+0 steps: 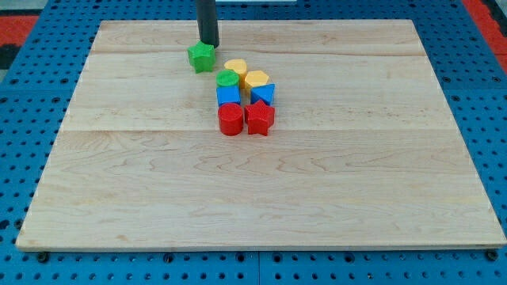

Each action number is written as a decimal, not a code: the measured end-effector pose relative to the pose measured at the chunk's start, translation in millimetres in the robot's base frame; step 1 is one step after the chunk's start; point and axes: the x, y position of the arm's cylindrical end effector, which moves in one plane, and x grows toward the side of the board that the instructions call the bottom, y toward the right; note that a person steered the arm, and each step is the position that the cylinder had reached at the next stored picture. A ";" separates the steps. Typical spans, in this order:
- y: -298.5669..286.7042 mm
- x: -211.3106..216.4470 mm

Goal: Place the green star to the left of the blue cube

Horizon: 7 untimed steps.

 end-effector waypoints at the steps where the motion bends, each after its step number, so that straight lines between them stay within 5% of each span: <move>1: -13.8 24.4; 4: -67.4 33.1; 5: -60.1 76.7; 7: -68.0 27.1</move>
